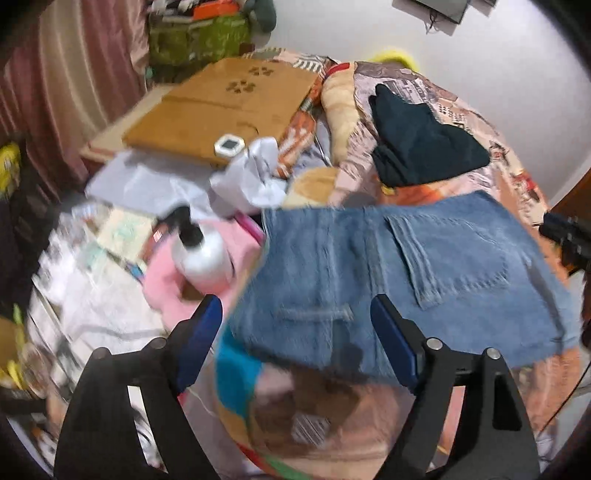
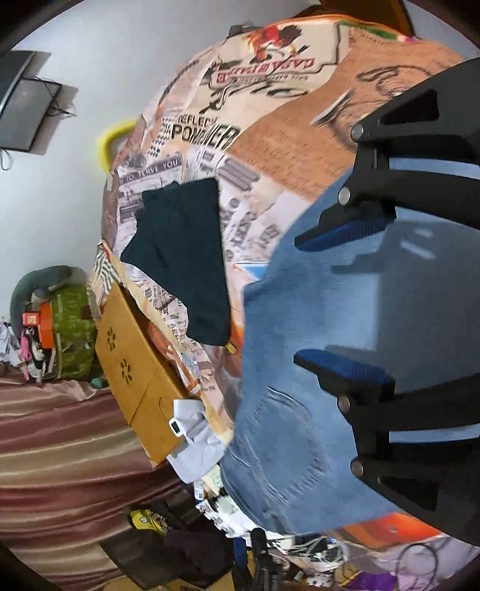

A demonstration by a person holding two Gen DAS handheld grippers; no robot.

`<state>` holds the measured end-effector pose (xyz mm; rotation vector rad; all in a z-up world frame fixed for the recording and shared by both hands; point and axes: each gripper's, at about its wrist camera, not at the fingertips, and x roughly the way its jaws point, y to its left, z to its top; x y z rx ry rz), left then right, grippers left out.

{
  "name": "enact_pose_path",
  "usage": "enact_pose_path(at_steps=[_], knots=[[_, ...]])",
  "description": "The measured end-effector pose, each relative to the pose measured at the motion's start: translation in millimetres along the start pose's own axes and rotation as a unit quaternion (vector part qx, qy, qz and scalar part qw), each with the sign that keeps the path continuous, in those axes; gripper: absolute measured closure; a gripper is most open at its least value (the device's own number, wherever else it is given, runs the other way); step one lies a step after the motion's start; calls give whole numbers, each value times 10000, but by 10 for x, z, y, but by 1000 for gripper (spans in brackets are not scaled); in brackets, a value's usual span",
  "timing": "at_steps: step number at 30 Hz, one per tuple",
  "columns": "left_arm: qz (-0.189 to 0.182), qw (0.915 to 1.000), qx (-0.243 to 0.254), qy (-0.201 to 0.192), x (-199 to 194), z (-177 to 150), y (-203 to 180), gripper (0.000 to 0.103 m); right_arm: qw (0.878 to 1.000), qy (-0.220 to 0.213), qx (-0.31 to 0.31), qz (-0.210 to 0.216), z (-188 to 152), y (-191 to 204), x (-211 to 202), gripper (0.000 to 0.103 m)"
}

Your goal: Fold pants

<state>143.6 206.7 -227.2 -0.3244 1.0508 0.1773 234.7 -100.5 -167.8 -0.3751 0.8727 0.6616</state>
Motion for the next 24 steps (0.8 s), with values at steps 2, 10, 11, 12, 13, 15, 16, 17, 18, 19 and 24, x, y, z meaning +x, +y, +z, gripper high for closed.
enact_pose_path(at_steps=[2,10,11,12,13,15,16,17,18,19,24], knots=[[-154,9997,-128,163,-5,-119,1,21,9999,-41,-9,-99,-155,31,-99,49],[-790,9930,-709,510,86,-335,-52,21,9996,83,223,-151,-692,101,-262,48],[-953,9909,-802,514,95,-337,-55,21,9994,88,286,-151,-741,95,-276,48],[-1137,9878,-919,529,112,-331,-59,21,9992,100,370,-143,-794,86,-283,48],[-1293,9846,-1038,558,146,-318,-69,21,9989,118,442,-119,-840,79,-286,48],[-1366,9809,-1205,677,251,-287,-92,21,9980,116,616,-12,-933,38,-281,48],[-1378,9795,-1276,721,288,-280,-96,21,9974,78,709,31,-974,30,-293,48],[-1408,9781,-1331,763,325,-272,-102,21,9962,48,857,112,-1006,-8,-297,46],[-1442,9767,-1380,789,361,-254,-104,21,9953,43,956,154,-1037,-29,-299,44],[-1432,9763,-1427,773,384,-229,-112,24,9948,39,1001,164,-1062,-33,-302,43],[-613,9913,-1122,301,288,-75,-195,74,9946,4,1019,209,-1149,-1,-312,39]])
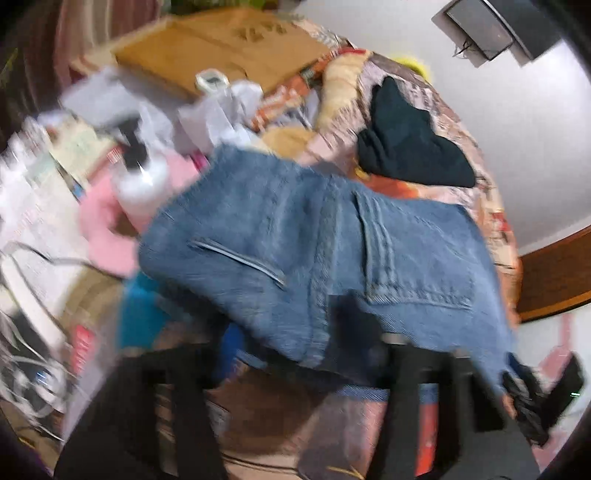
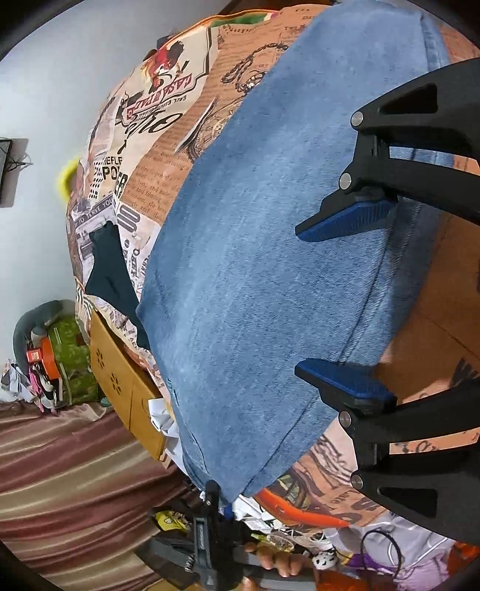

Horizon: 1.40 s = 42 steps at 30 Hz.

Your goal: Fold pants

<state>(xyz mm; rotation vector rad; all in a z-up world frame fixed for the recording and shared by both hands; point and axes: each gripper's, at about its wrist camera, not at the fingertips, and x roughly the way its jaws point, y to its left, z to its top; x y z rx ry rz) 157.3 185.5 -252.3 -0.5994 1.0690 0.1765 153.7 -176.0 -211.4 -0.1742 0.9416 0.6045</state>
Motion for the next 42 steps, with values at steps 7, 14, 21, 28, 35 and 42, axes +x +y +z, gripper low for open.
enact_pose_path(at_steps=[7,14,21,28,35,42], knots=[[343,9918,890,-851,-408,2,-132,90,9993,340,70,138,73,-28,-41,39],[345,9949,937,-127,46,-133,111,83,9987,-201,388,249,480,-61,-115,35],[773,9921,925,-356,-132,-249,261,42,9979,-38,625,141,701,-155,336,34],[1330,9788,1376,-733,-480,-154,87,24,9933,263,1127,-72,349,-692,367,27],[1087,9718,1872,-930,-499,48,-461,11,9811,346,1897,152,-265,-1103,8,14],[616,9651,2540,-141,113,17,-1127,11,9764,74,2055,-656,-652,-1298,-477,16]])
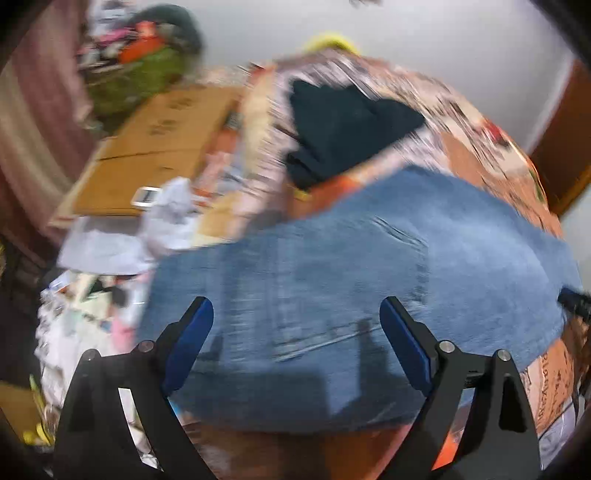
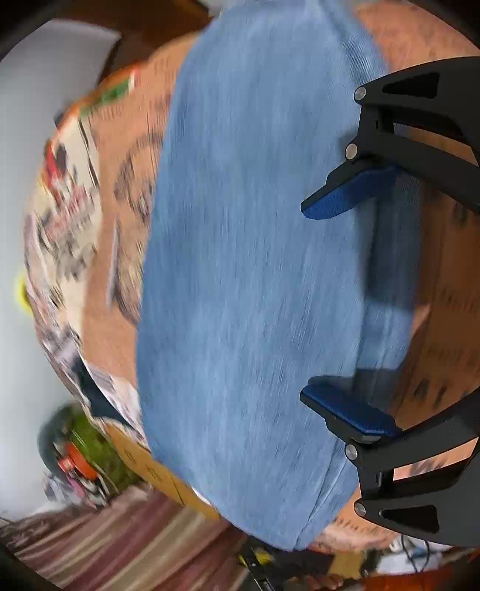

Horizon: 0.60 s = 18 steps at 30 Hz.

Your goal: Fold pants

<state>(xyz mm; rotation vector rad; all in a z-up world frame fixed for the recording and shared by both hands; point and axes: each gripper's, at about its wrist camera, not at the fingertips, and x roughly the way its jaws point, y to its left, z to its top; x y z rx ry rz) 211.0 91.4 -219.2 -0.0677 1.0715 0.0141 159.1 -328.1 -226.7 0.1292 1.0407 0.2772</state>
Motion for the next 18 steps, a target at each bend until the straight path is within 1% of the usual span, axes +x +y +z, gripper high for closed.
enact_pose_path(at_steps=[1,2,4,6,8,9,11,15,18], knots=[[-120,9997,80,179,112,13,-108,11,9998,-147,145,-50,-4,-92,-88,16],[-199,9994,110,268,179,31,-191,11,9989,-301,351,-95,-13,-219,-197,16],[-337,9988,128,325,238,52,-316,11,9955,-540,757,-153,-46,-465,-409,16],[-364,9987,161,321,245,106,-418,11,9922,-658,1026,-250,-80,-680,-574,16],[-472,9980,212,356,261,163,-540,11,9888,-731,1186,-527,-126,-855,-679,15],[-453,9979,269,375,277,197,-627,11,9870,-762,1273,-615,-157,-957,-720,15],[-448,9974,425,380,293,250,-785,11,9821,-682,1613,-686,-218,-1192,-750,16],[-542,9953,678,440,350,324,-1110,11,9705,-599,2266,-567,-351,-1569,-759,16],[-415,9943,920,352,388,385,-1373,10,9624,-555,2614,-495,-437,-1744,-738,16]])
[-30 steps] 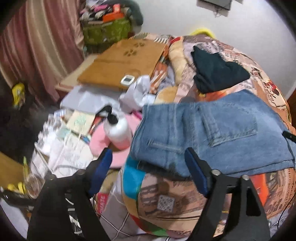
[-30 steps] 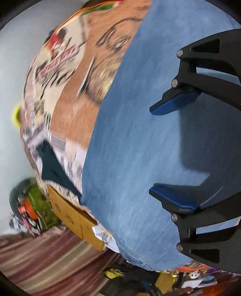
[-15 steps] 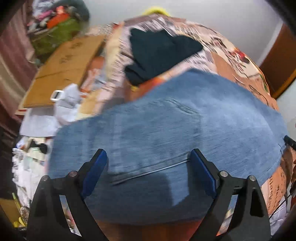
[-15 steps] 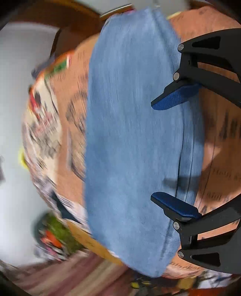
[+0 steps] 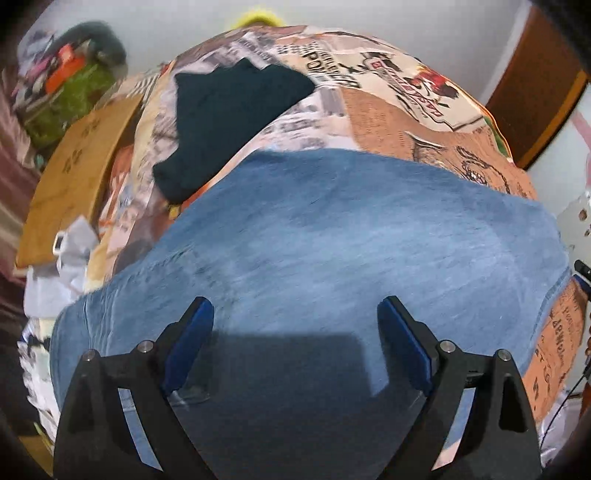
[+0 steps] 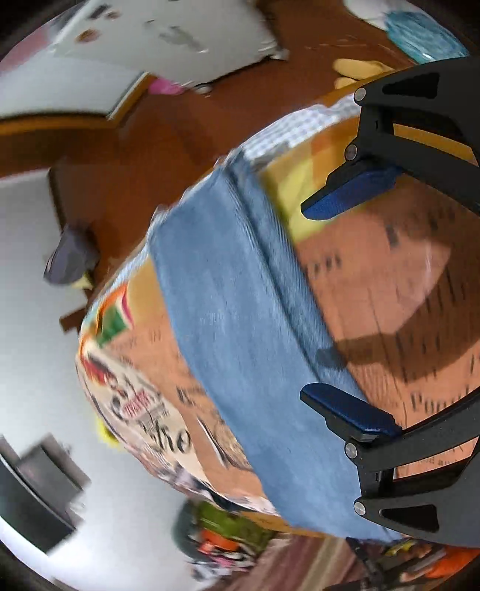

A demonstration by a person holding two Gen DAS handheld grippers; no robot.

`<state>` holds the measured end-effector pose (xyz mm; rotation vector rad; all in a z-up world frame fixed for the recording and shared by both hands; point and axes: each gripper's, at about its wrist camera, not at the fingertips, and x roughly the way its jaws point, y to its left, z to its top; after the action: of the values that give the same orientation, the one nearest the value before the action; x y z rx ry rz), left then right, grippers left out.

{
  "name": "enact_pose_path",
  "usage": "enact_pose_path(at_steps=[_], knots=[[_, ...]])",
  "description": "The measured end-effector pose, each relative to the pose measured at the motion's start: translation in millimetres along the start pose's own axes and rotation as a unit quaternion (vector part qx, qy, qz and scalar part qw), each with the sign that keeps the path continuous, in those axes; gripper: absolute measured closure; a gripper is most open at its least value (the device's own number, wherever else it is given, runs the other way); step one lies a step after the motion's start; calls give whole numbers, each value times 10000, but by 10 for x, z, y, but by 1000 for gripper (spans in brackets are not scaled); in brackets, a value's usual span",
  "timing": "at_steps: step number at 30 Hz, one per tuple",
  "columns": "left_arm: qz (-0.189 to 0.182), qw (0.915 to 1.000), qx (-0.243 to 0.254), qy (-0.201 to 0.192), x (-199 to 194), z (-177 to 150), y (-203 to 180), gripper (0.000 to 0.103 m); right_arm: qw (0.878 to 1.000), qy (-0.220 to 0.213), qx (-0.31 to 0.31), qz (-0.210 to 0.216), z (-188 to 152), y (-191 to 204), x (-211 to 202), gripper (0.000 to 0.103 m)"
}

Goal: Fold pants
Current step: 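Grasp the frayed hems with the right gripper and lift them up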

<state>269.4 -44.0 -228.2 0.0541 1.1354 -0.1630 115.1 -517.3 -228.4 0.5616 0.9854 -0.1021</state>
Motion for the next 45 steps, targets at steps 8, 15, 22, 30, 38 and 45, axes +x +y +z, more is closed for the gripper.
enact_pose_path(at_steps=[8,15,22,30,38,45], knots=[[10,10000,7,85,199,187,-271,2,9964,192,734,389,221,-266,247,29],[89,9999,63,74,260,264,-425,1,9957,90,793,471,433,-305,309,79],[127,9996,250,-42,273,293,-613,1,9976,-562,248,330,541,-227,97,96],[38,9989,324,-340,93,282,-647,1,9931,-1072,-5,481,703,68,-262,97],[42,9924,461,-1143,-479,254,-687,1,9788,-1640,-755,966,773,857,-717,97],[-39,9855,457,-1633,-898,184,-628,1,9583,-1860,-1505,1563,709,1722,-850,97]])
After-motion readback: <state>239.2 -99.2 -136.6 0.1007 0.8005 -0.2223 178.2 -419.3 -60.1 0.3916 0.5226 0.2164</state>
